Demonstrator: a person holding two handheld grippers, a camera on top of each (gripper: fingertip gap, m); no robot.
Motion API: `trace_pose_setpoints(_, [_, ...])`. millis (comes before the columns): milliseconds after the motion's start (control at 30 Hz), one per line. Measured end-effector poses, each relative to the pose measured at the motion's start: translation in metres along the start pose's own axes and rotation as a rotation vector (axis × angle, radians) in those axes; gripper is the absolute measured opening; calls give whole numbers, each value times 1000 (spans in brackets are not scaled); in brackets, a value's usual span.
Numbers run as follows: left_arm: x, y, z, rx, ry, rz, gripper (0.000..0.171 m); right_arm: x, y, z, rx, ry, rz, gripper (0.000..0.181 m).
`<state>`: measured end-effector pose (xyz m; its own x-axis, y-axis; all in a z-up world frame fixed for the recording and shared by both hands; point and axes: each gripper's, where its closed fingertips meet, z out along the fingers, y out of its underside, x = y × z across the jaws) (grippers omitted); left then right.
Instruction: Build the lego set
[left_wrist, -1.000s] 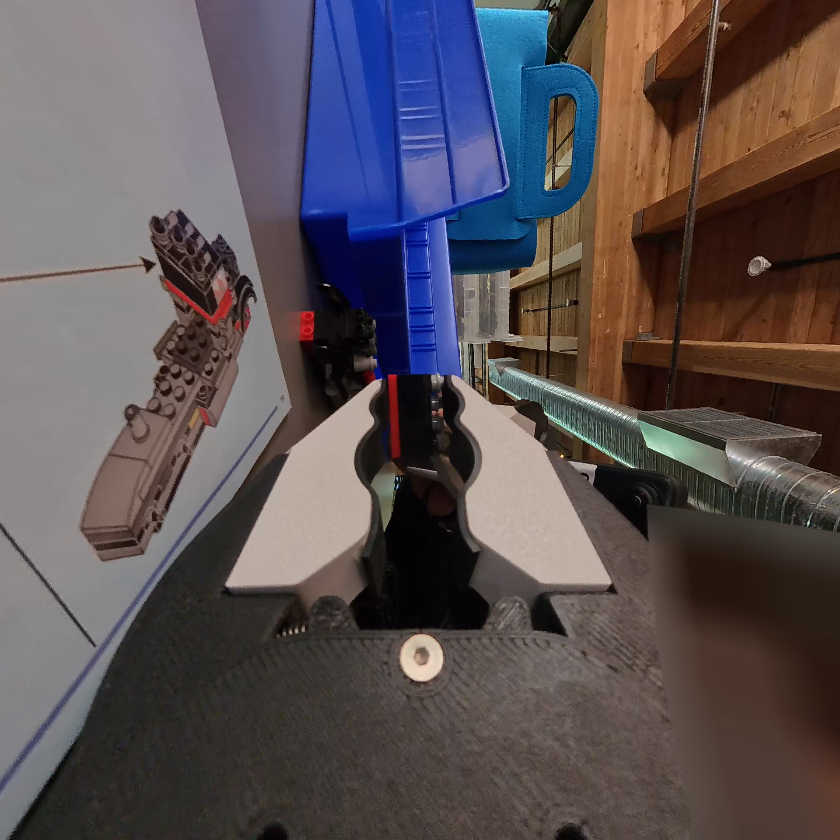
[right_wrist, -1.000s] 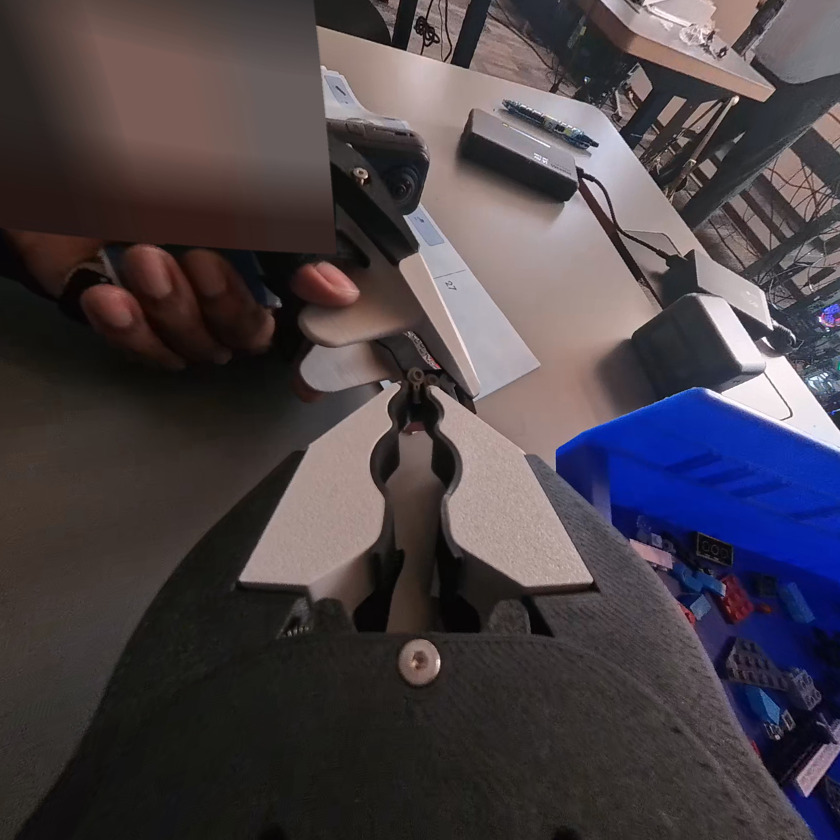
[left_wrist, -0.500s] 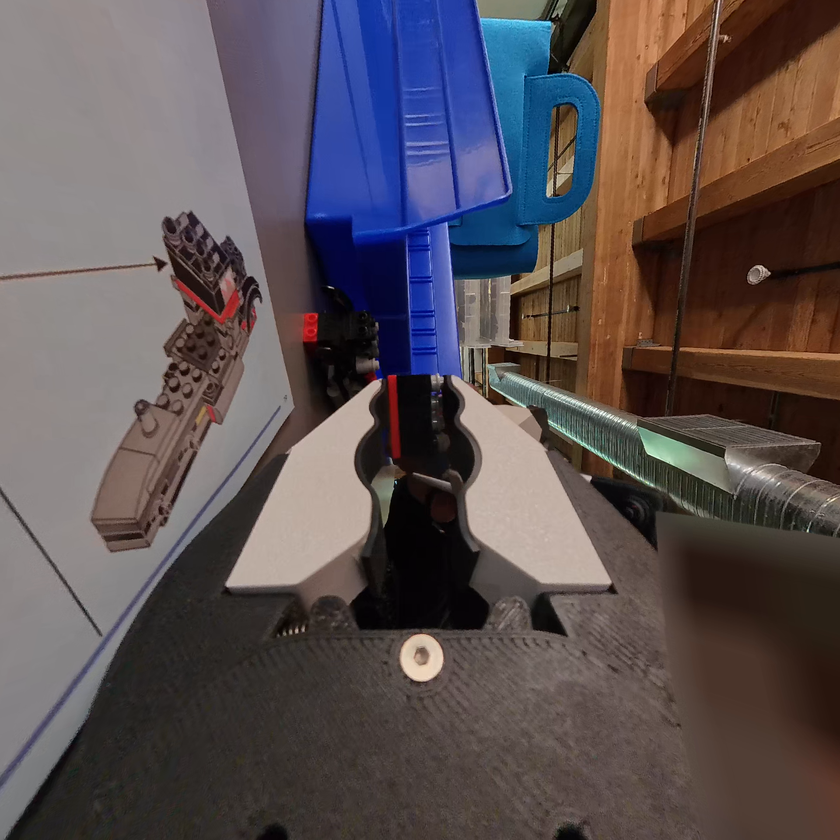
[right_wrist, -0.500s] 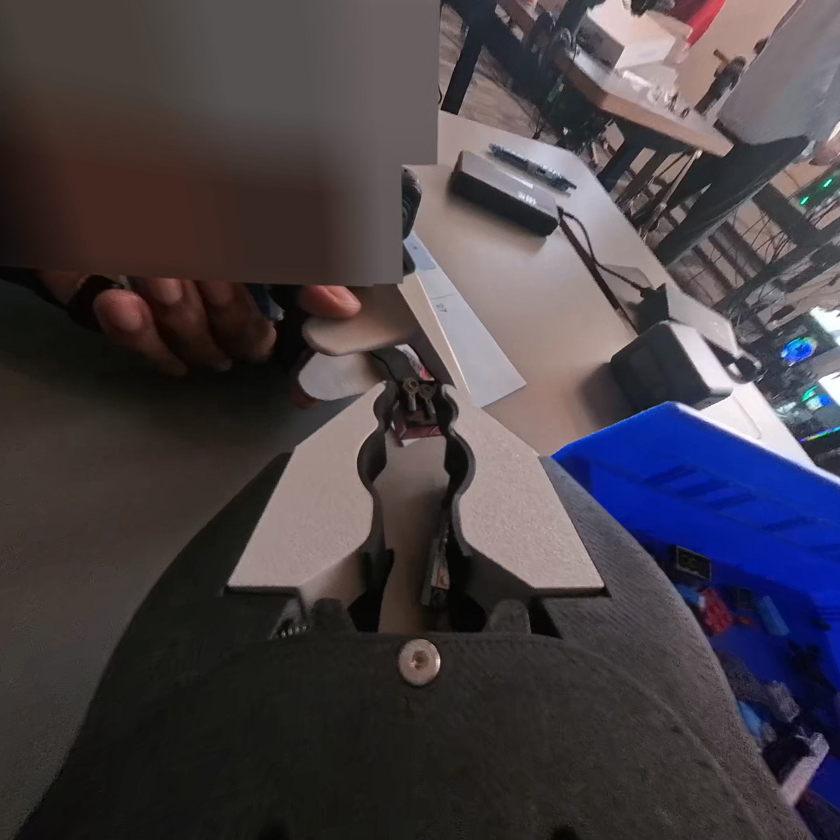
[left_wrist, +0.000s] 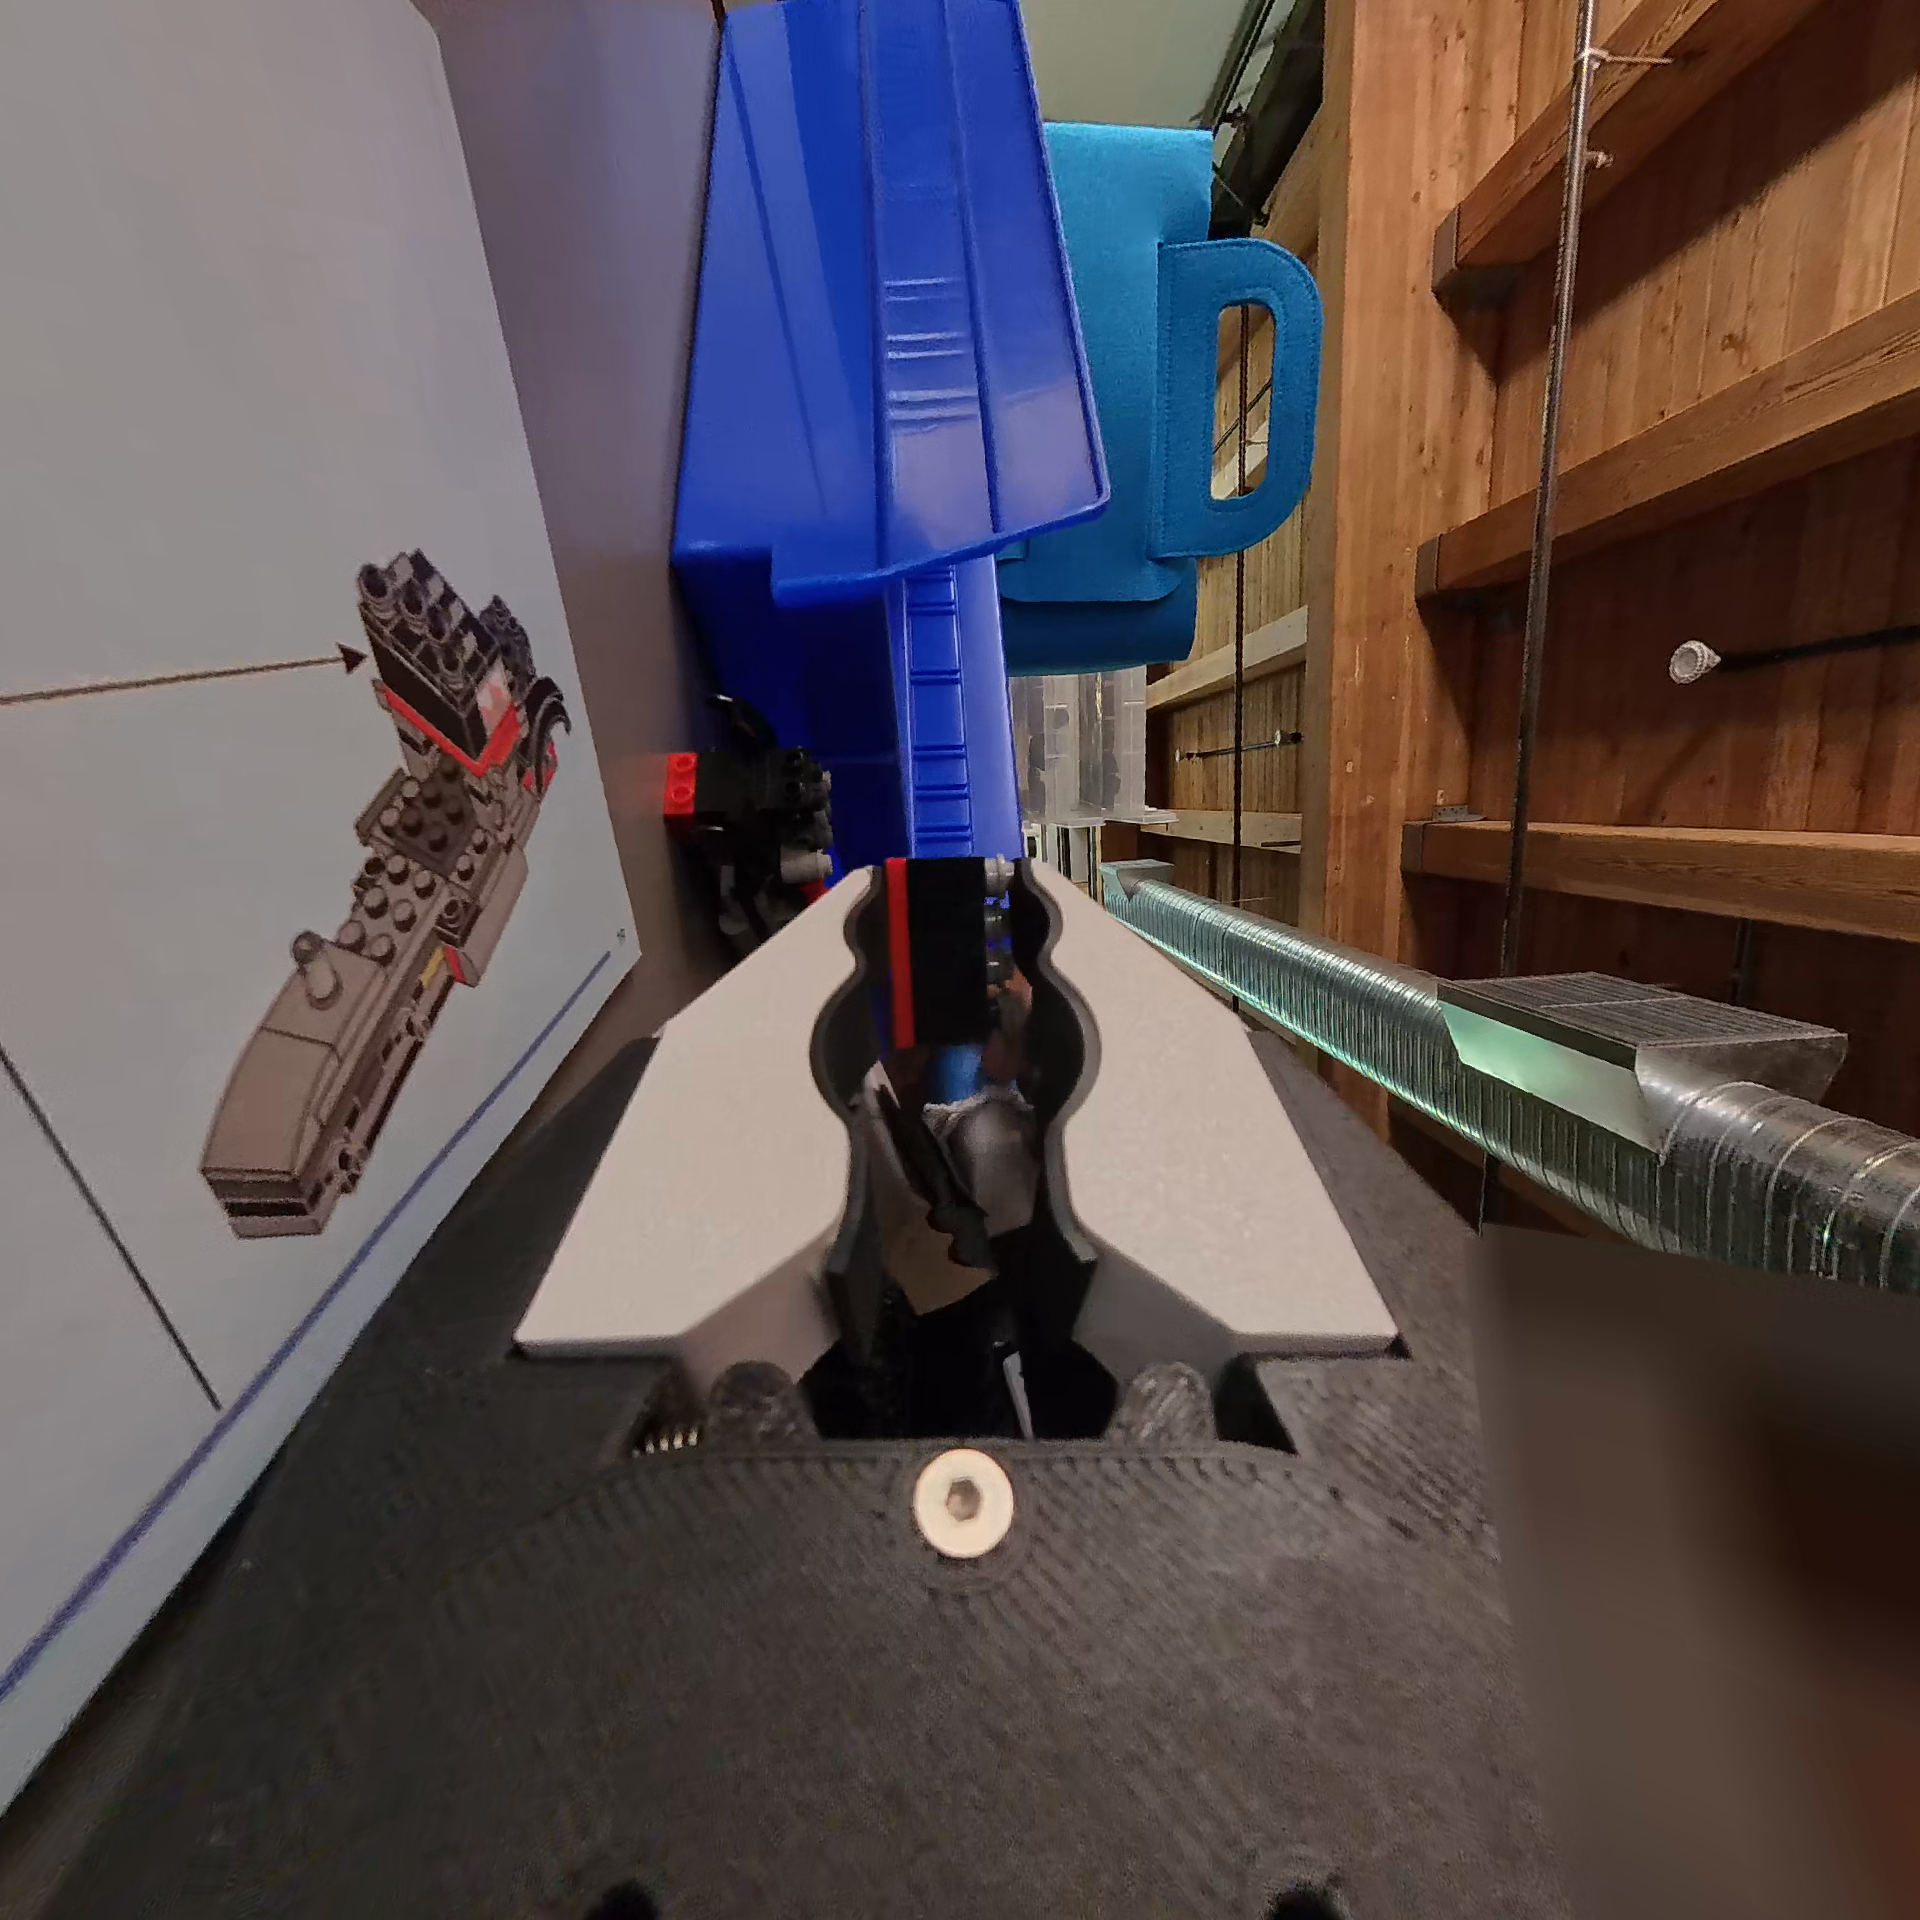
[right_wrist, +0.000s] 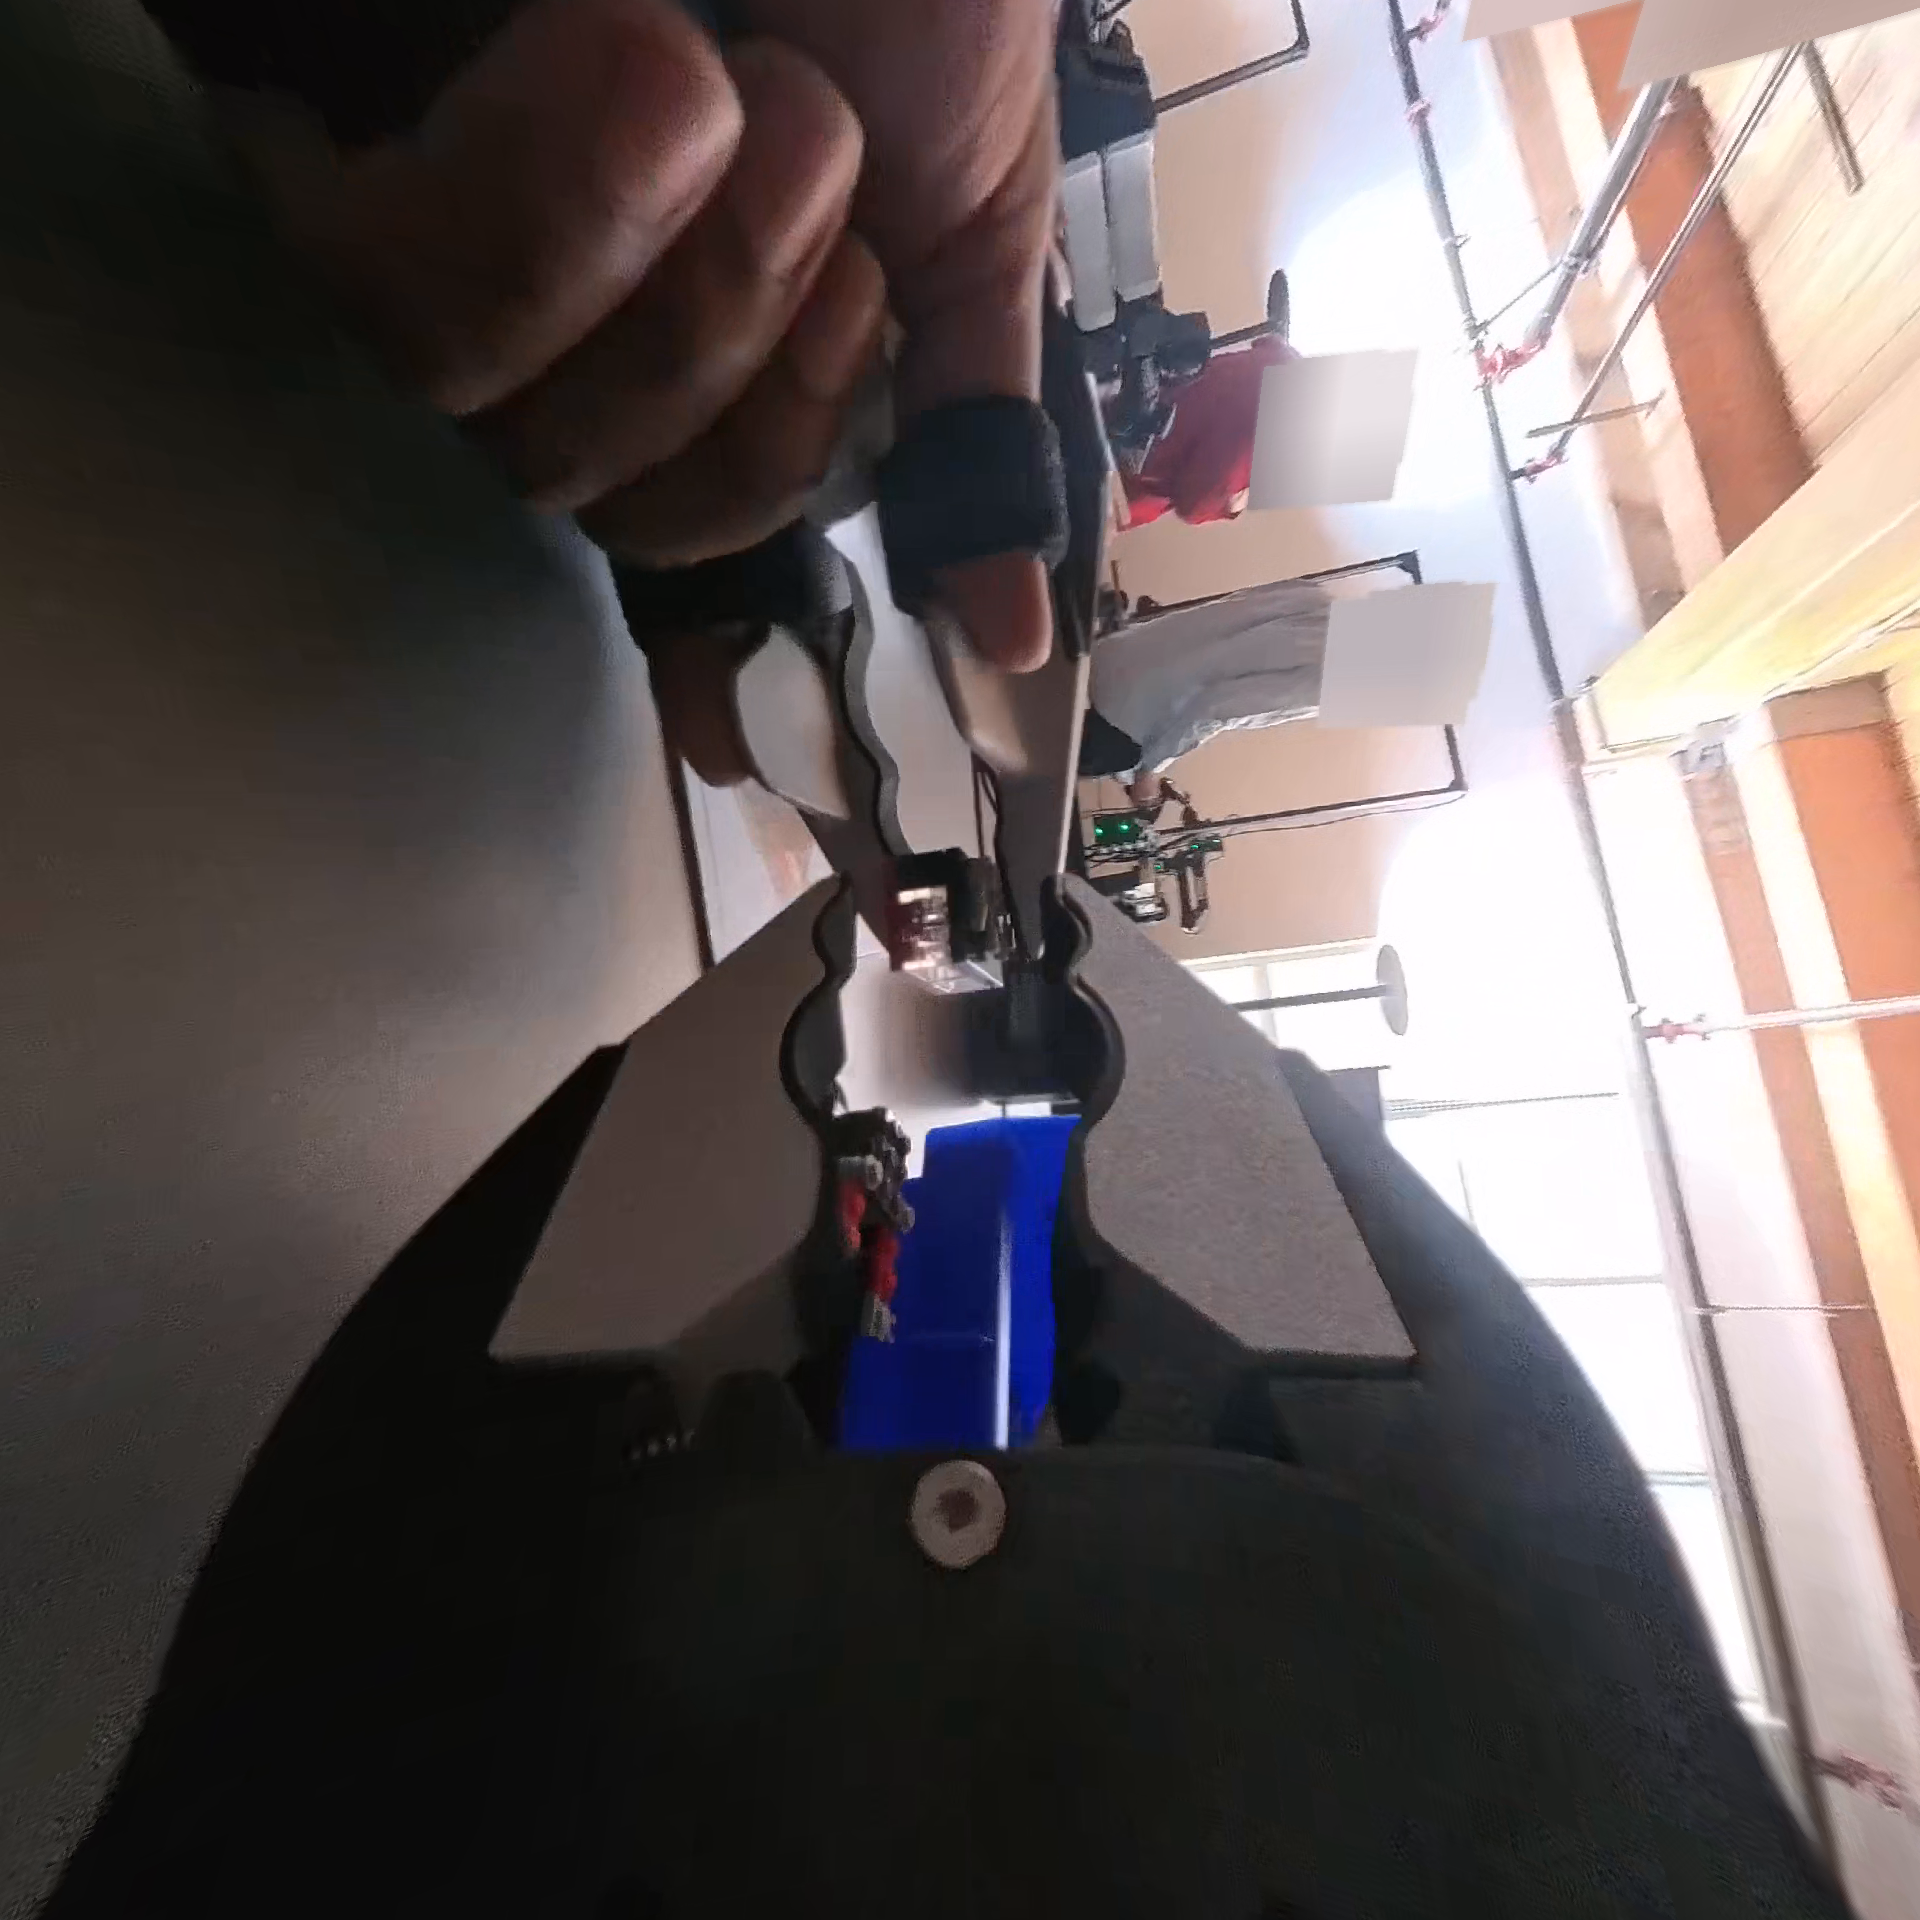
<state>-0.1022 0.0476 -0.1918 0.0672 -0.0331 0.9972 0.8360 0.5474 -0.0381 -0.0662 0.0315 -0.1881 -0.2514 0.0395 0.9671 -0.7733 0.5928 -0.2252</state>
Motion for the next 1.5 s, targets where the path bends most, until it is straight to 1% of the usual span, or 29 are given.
trace_pose_setpoints(133, [2, -1, -1, 5, 4, -1, 23, -2, 1, 5, -28, 35, -83, 42])
trace_pose_setpoints(267, [2, -2, -1, 10, 4, -4, 23, -3, 1, 8, -50, 69, -148, 42])
trace_pose_setpoints(433, [2, -1, -1, 9, 4, -9, 23, -3, 2, 11, -73, 93, -186, 42])
trace_pose_setpoints(867, [-1, 0, 0, 4, -5, -11, 23, -3, 5, 13, -99, 116, -200, 38])
trace_pose_setpoints(1100, [-3, 1, 0, 0, -16, -10, 23, -6, 7, 13, -104, 105, -207, 26])
trace_pose_setpoints(1500, [-8, 2, -1, -3, -50, -5, 23, -11, 8, 13, -107, 78, -235, 26])
